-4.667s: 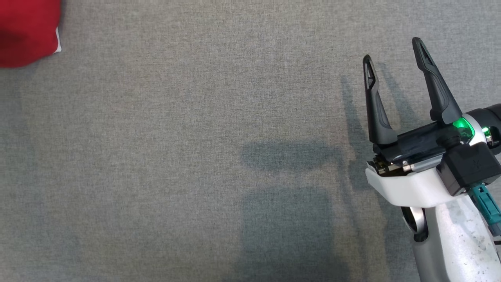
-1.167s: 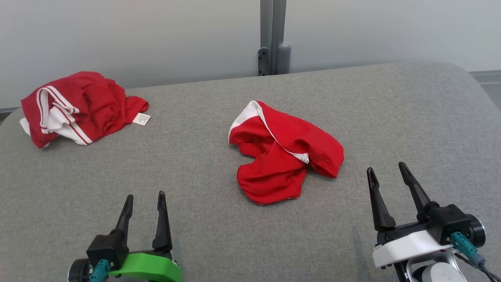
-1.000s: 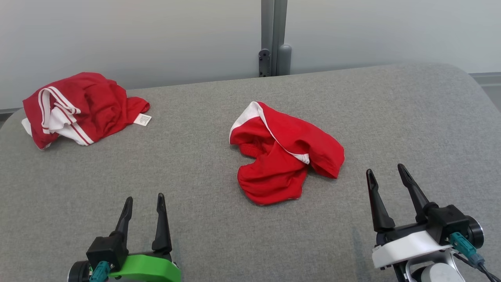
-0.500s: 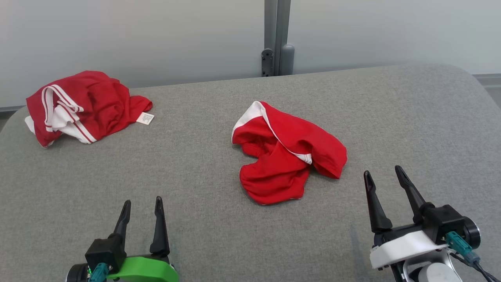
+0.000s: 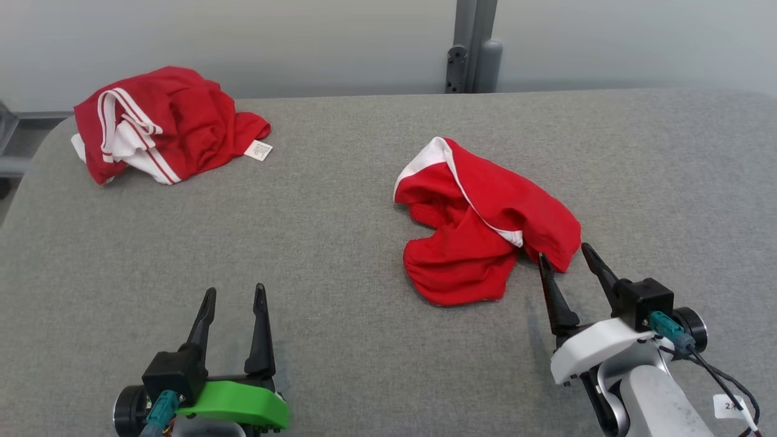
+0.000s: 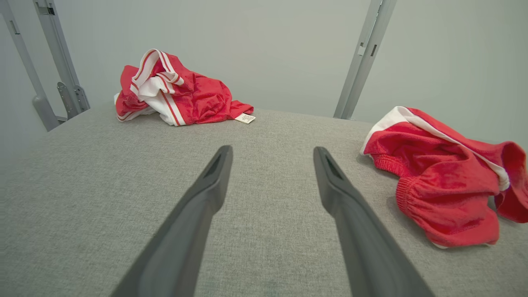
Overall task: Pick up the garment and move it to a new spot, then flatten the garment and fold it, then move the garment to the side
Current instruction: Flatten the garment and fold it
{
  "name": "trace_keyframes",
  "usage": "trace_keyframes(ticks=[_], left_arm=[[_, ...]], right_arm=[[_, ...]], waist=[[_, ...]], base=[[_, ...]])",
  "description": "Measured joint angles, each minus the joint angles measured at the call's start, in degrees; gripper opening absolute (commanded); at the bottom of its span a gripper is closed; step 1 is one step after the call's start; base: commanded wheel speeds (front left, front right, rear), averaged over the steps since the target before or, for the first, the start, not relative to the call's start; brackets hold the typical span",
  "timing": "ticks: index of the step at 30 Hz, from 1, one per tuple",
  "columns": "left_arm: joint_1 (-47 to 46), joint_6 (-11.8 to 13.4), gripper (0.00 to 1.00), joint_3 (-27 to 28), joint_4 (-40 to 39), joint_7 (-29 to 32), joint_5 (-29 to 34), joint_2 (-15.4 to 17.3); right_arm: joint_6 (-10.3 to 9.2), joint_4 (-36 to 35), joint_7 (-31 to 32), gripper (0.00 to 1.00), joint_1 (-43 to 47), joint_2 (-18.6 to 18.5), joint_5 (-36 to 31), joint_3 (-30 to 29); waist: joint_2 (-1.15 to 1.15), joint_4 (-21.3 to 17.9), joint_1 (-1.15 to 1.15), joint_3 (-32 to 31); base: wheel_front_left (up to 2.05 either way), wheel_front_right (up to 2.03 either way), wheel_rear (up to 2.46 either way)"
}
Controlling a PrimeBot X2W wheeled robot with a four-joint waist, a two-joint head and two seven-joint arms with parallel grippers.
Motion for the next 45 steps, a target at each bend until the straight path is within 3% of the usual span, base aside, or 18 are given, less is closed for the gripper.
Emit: trace_keyframes(ticks=[13,14,16,17,23,37,45], left_arm=[[-2.25,0.11,1.0,-0.96,-0.81,0.0,-0.58,0.0],[-2.33,0.16,1.0,-1.07,-0.82,0.0,-0.87,0.0],[-2.4,0.3,1.0,-1.1,-0.86,0.0,-0.98,0.0],[-2.4,0.49,1.0,-1.13,-0.89,0.0,-0.99,0.0],[-2.41,1.03,1.0,-0.87,-1.22,0.0,-1.34,0.01],[-2.47,1.1,1.0,-1.35,-0.66,0.0,-1.44,-0.01],[-2.43,1.09,1.0,-0.44,-0.51,0.0,-1.34,0.0]], right_arm=[[0.0,7.97,-0.01,1.0,-9.01,0.03,-5.25,-2.16],[0.0,8.89,0.0,0.49,-9.47,0.1,-5.3,-2.65],[0.0,9.77,0.0,0.04,-10.67,-0.02,-5.88,-3.63],[0.0,9.72,0.0,0.0,-11.21,-0.02,-5.86,-3.75],[0.0,4.25,0.0,0.0,-12.67,0.01,-5.53,-2.21],[0.0,-12.94,0.0,0.0,-16.02,-0.02,2.63,13.37],[0.0,-24.12,-0.01,0.0,-16.23,0.01,5.92,17.16]], waist=[[0.0,6.47,0.0,5.44],[0.0,6.9,0.0,5.76],[0.0,7.77,0.0,6.43],[0.0,8.03,0.0,6.67],[0.0,8.08,0.0,7.36],[0.0,4.48,0.0,5.13],[0.01,3.78,0.0,3.97]], base=[[0.0,0.0,0.0],[0.0,0.0,0.0],[0.0,0.0,0.0],[0.0,0.0,0.0],[0.0,0.0,0.0],[0.0,0.0,0.0],[0.0,0.0,0.0]])
